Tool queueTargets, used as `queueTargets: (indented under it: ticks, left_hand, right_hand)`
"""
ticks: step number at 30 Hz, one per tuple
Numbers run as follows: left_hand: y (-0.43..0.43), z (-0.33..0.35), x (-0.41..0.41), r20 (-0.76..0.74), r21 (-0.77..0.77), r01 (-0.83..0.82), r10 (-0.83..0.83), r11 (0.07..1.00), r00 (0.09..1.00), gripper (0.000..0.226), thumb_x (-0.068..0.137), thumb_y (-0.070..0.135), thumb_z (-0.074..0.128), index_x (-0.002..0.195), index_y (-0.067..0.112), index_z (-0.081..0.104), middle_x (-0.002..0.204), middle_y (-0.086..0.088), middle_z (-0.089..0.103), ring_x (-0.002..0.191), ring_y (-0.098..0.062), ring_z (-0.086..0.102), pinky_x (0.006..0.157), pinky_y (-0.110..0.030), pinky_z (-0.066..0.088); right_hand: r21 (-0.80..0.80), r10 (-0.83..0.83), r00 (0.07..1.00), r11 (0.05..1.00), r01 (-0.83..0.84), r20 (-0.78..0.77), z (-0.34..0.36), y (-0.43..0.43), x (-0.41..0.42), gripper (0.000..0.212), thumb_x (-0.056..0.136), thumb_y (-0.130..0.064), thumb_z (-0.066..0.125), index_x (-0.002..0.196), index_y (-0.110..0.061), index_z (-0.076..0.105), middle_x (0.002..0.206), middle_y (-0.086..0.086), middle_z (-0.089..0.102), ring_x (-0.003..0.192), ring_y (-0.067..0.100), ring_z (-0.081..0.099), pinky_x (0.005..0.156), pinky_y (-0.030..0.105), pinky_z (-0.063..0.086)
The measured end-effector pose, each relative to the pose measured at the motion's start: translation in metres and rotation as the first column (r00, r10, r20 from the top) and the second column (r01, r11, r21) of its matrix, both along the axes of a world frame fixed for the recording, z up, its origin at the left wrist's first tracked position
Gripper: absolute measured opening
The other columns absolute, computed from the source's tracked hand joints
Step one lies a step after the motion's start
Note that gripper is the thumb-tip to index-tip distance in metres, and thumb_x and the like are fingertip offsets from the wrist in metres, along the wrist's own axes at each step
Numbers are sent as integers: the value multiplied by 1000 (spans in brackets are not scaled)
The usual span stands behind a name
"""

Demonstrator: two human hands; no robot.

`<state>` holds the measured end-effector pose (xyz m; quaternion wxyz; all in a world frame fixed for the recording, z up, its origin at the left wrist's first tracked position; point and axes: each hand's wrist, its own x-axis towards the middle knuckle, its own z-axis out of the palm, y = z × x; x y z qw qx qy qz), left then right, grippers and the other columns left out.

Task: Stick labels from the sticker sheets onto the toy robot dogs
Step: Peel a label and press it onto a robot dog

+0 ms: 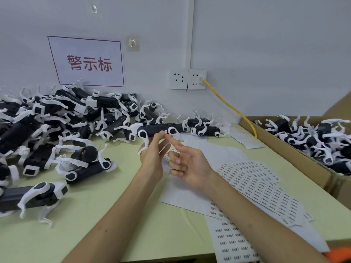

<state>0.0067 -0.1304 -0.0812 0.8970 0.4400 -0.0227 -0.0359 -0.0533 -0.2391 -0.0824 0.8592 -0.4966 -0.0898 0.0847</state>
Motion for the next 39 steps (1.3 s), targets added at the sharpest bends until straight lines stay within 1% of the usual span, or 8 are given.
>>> queueTargets:
  ticks: [4,7,15,19,23,27,31,39]
  left_hand:
    - [-1,1,-1,-21,8,-53,53,999,998,10,92,18,73,97,11,68,90,2,75,81,-10,72,72,-17,56]
    - [-1,1,-2,-31,6,-71,71,997,997,9,92,18,73,96,11,68,90,1,75,77,-8,72,69,-16,56]
    - [-1,2,-4,-65,-7,-85,84,996,994,7,92,20,73,91,14,70,87,5,78,85,-11,74,64,-13,54]
    - [-2,3,-5,-66,-4,-86,86,996,994,7,93,20,72,91,14,70,89,4,77,84,-10,74,64,-13,55]
    - [-2,3,-5,-59,-1,-83,83,997,995,7,93,19,71,95,12,70,92,1,76,84,-11,73,63,-13,54]
    - [-2,3,-5,-71,5,-90,90,996,993,7,93,20,71,91,14,70,92,1,76,87,-13,73,63,-13,55]
    - [-2,2,-4,-65,11,-89,90,996,994,6,94,19,71,91,14,69,98,-4,76,89,-14,73,62,-13,55]
    - [-2,0,-3,-72,21,-98,99,995,992,8,92,21,73,87,15,70,94,-1,76,83,-10,74,62,-13,54]
  right_hand:
    - [-4,2,1000,1000,-2,6,0,0,0,56,88,-27,55,144,-32,57,66,0,32,57,15,12,51,27,17]
    - [-7,15,1000,1000,-15,1,0,1,0,53,89,-27,54,141,-33,60,66,-1,32,58,15,11,52,27,16]
    - [-21,37,999,999,-37,-16,1,1,0,56,93,-30,50,149,-31,51,64,-1,33,57,15,12,50,26,18]
    - [-26,47,999,999,-47,-12,2,1,-1,57,92,-31,50,149,-31,51,64,-1,34,56,15,12,51,26,17]
    - [-45,34,999,998,-34,-6,3,2,-3,54,90,-34,54,144,-33,57,66,-1,31,57,15,10,50,26,18]
    - [-33,35,999,999,-36,-15,3,2,-3,55,89,-34,55,144,-33,57,66,0,31,58,15,10,50,26,18]
    - [-25,41,999,999,-41,-10,3,2,-3,54,89,-33,55,142,-32,59,65,-1,32,56,14,12,49,25,19]
    - [-44,51,999,998,-51,-7,2,1,-2,51,91,-35,55,142,-34,60,65,-1,32,56,14,13,51,26,18]
